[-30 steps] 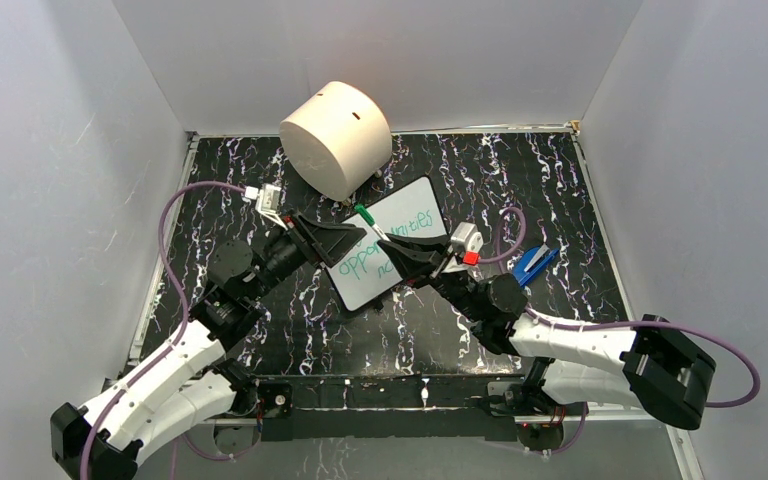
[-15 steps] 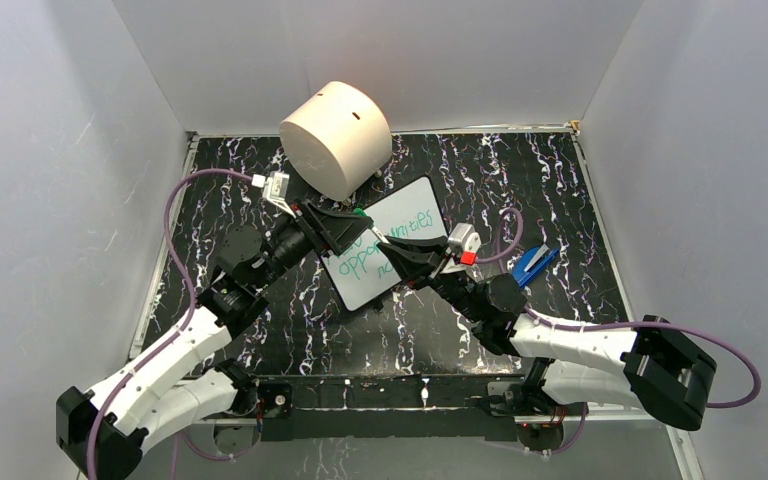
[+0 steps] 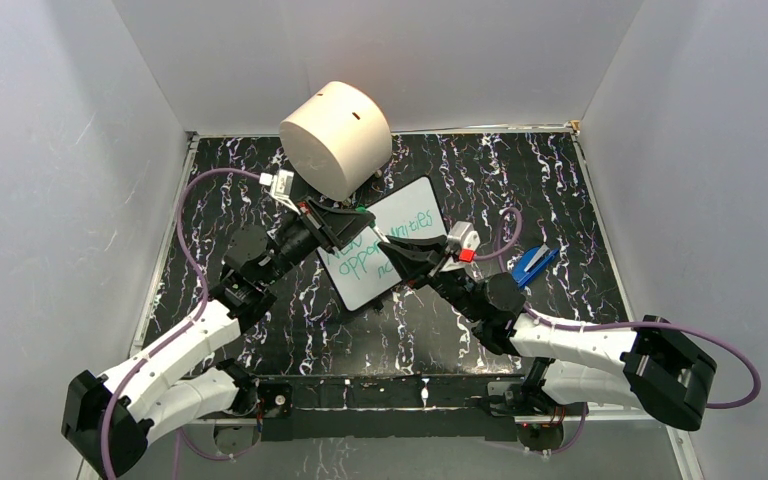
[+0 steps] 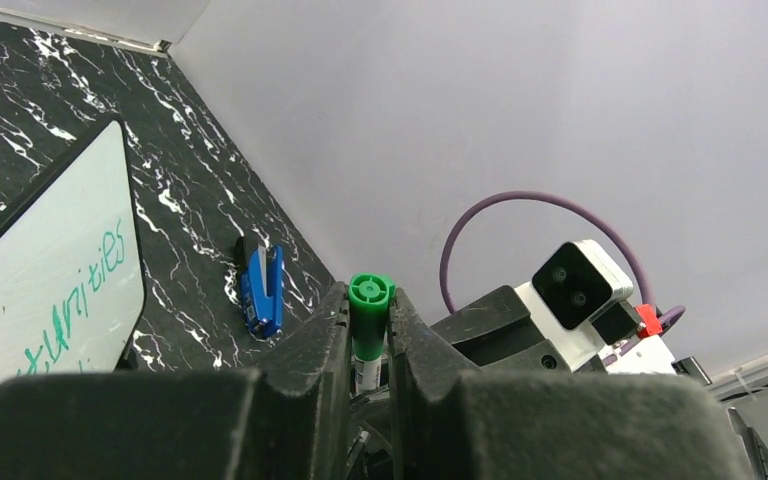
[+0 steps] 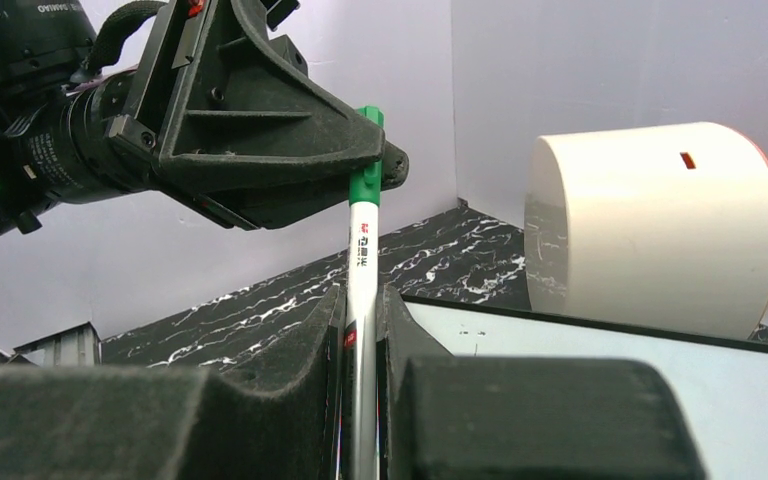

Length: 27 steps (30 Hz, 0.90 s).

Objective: Write a sentence on the whiteboard
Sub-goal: Close the whiteboard marker at the center of the board, then place the whiteboard marker at the center of the board.

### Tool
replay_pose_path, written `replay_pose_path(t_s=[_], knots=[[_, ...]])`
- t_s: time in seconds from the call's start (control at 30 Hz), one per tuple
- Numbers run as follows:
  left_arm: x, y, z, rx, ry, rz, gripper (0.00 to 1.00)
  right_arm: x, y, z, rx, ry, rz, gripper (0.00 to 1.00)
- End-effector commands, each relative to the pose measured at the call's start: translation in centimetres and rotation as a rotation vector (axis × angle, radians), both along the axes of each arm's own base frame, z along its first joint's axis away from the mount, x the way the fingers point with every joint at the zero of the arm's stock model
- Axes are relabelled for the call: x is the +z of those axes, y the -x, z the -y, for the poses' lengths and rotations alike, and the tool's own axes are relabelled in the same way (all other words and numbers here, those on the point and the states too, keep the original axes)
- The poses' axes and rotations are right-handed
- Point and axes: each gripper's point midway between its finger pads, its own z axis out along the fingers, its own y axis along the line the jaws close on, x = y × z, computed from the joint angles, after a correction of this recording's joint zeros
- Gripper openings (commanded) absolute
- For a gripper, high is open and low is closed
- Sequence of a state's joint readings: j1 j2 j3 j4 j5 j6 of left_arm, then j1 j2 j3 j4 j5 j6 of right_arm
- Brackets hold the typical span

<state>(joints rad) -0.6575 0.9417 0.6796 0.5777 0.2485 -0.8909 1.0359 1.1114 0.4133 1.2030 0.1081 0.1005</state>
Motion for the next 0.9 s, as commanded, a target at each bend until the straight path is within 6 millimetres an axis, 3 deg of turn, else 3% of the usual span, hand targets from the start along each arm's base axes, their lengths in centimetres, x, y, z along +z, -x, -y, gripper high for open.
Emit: replay_pose_path(t_s=[0.0,0.17,0.27,0.37,0.47,0.6,0.7,0.77,0.87], knots=[[-1.4,2.0,0.8,-0.106,0.013,-0.010,0.00,4.6,-0.6,0.8,-0.041,-0.121,0.043,0.00],[-2.5,2.3,-0.7,-0.043,-0.024,-0.035,0.03,4.8,-1.7,1.4,-0.088,-0.103,0.045,0.00],[-2.1,1.3,-3.4,0.115,-0.119,-0.025,0.27,3.9,-2.7,1.9,-0.127,-0.037,0.006,0.00],[-1.1,0.4,-7.4,0.317,-0.202,0.002,0.50,2.3,-3.9,3.2,-0.197,0.035,-0.044,0.00],[-1.2,0.1,-11.1,0.479,-0.290,0.012,0.62,0.2,-5.7,5.5,-0.319,0.126,-0.116,0.00],[-1.8,0.4,-15.5,0.649,-0.410,0.020,0.70,-2.7,-8.4,10.4,-0.537,0.220,-0.233,0.00],[-2.6,0.7,-18.8,0.776,-0.502,-0.001,0.76,-6.2,-10.3,14.2,-0.685,0.286,-0.365,0.00],[-3.3,1.0,-21.5,0.893,-0.539,-0.046,0.86,-8.8,-11.2,16.4,-0.761,0.308,-0.465,0.00],[-3.5,1.4,-23.7,0.981,-0.605,-0.052,0.89,-12.6,-12.0,19.3,-0.842,0.322,-0.608,0.00]])
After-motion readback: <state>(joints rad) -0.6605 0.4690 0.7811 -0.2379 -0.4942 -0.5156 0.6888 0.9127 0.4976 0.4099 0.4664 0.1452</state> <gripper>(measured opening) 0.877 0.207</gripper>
